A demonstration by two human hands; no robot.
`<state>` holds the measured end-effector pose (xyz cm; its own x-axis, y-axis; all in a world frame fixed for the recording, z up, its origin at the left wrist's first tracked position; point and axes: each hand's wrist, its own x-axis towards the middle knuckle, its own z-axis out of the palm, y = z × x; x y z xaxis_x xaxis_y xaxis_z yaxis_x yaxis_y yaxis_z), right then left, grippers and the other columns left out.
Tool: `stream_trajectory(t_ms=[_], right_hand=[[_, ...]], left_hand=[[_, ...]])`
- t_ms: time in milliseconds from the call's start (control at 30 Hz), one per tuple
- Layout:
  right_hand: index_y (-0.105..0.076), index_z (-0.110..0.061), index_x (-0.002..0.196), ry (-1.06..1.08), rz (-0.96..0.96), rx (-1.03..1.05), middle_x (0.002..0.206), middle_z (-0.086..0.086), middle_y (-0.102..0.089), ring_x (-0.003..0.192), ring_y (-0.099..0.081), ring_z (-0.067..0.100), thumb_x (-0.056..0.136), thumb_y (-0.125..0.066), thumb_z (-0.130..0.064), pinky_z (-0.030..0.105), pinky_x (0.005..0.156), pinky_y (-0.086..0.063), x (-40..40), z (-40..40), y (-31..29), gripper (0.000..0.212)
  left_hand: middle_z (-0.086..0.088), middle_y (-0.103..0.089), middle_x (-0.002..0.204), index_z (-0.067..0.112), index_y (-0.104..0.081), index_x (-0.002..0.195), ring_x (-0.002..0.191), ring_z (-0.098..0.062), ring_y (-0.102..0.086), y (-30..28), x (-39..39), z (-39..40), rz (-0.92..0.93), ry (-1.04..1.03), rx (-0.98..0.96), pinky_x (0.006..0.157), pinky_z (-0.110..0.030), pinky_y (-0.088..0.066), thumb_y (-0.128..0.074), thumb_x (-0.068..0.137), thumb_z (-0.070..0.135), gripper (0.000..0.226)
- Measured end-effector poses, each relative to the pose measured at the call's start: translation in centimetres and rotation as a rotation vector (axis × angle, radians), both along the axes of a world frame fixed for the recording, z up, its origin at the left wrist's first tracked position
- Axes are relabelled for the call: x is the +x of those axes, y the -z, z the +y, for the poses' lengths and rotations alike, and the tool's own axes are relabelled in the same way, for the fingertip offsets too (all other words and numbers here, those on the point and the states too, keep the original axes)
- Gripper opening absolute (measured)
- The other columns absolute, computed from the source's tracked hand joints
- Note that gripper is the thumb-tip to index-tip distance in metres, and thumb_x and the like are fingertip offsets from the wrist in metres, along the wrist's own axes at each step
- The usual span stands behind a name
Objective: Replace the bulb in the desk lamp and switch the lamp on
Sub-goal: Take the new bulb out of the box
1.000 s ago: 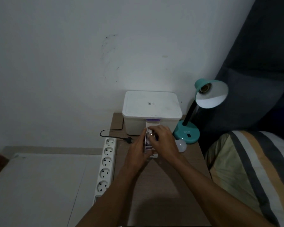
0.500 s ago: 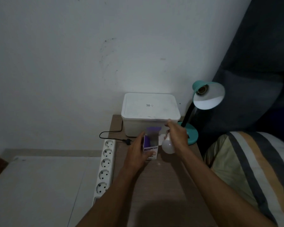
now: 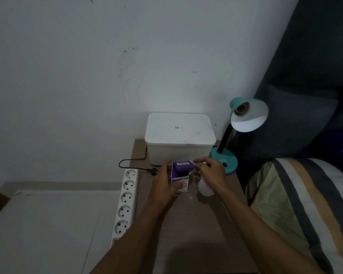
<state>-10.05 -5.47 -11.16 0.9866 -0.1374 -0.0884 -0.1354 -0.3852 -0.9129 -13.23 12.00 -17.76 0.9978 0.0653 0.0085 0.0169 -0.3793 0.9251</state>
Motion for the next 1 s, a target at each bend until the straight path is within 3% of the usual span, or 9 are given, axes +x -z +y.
stream_trajectory(t_ms=[133,267,367,533,633,700,800,900,1000], right_hand=[[-0.074,-0.023,0.097,-0.013,0.003,0.013,0.095,0.000,-0.073,0.087,-0.070,0.016,0.087,-0.066,-0.009,0.032,0.075,-0.058,-0.1,0.1,0.2,0.019],[-0.076,-0.027,0.102,-0.053,0.001,0.011,0.095,-0.002,-0.075,0.087,-0.071,0.018,0.084,-0.065,-0.009,0.035,0.078,-0.058,-0.1,0.0,0.1,0.028],[-0.078,-0.026,0.098,-0.114,-0.015,0.012,0.087,-0.004,-0.075,0.082,-0.071,0.014,0.086,-0.066,-0.007,0.023,0.071,-0.055,-0.1,0.0,0.2,0.026],[-0.076,-0.010,0.093,-0.182,-0.030,-0.033,0.085,-0.004,-0.071,0.079,-0.064,0.005,0.090,-0.071,-0.008,0.004,0.062,-0.045,-0.3,0.6,1.1,0.006],[-0.070,-0.012,0.105,-0.037,-0.036,0.066,0.090,0.000,-0.070,0.079,-0.065,0.012,0.094,-0.070,-0.022,0.004,0.057,-0.044,0.2,1.1,0.8,0.015],[-0.068,-0.021,0.119,-0.042,-0.035,0.134,0.100,0.003,-0.071,0.086,-0.068,0.016,0.098,-0.063,-0.036,0.013,0.066,-0.050,0.8,1.4,0.5,0.026],[-0.072,-0.030,0.110,-0.075,-0.041,0.113,0.093,-0.003,-0.073,0.085,-0.069,0.016,0.099,-0.054,-0.050,0.028,0.073,-0.054,1.4,1.5,0.2,0.029],[-0.074,-0.028,0.096,-0.064,-0.077,0.077,0.092,-0.009,-0.074,0.087,-0.068,0.010,0.098,-0.058,-0.046,0.025,0.073,-0.054,1.1,1.1,0.0,0.024],[-0.075,-0.018,0.097,-0.102,-0.066,0.121,0.092,-0.004,-0.074,0.084,-0.070,0.012,0.096,-0.066,-0.035,0.016,0.065,-0.051,0.7,0.7,0.2,0.018]], left_hand=[[0.009,-0.065,0.128,0.050,-0.041,0.122,0.113,-0.009,-0.067,0.5,-0.2,-0.2,-0.025,-0.039,0.042,0.094,-0.041,-0.061,-0.086,0.080,0.027,0.066],[0.002,-0.059,0.142,0.046,-0.041,0.144,0.123,-0.013,-0.063,0.1,-0.4,-0.4,-0.050,-0.006,0.064,0.100,-0.042,-0.059,-0.083,0.083,0.028,0.076],[-0.004,-0.054,0.150,0.032,-0.031,0.159,0.128,-0.018,-0.061,0.0,-0.2,-0.2,-0.055,0.028,0.099,0.102,-0.041,-0.058,-0.084,0.083,0.022,0.093],[-0.004,-0.051,0.153,0.033,-0.025,0.162,0.128,-0.016,-0.060,0.3,-0.2,-0.1,-0.073,0.045,0.100,0.103,-0.041,-0.057,-0.084,0.083,0.025,0.099],[-0.002,-0.051,0.153,0.034,-0.025,0.162,0.126,-0.011,-0.061,0.2,-0.2,-0.1,-0.056,0.042,0.067,0.101,-0.038,-0.059,-0.084,0.084,0.020,0.099],[-0.002,-0.052,0.152,0.035,-0.024,0.161,0.125,-0.010,-0.061,0.2,-0.1,-0.1,-0.050,0.041,0.062,0.100,-0.039,-0.059,-0.084,0.083,0.019,0.100],[-0.002,-0.054,0.151,0.038,-0.023,0.161,0.124,-0.011,-0.062,0.4,-0.1,0.0,-0.066,0.043,0.065,0.099,-0.039,-0.060,-0.085,0.082,0.019,0.102],[-0.002,-0.057,0.149,0.044,-0.017,0.161,0.124,-0.011,-0.063,0.7,0.0,0.0,-0.067,0.038,0.062,0.097,-0.038,-0.060,-0.087,0.081,0.022,0.109],[-0.001,-0.058,0.147,0.044,-0.007,0.161,0.120,-0.008,-0.063,0.7,0.1,-0.1,-0.045,0.030,0.042,0.090,-0.021,-0.057,-0.087,0.081,0.022,0.115]])
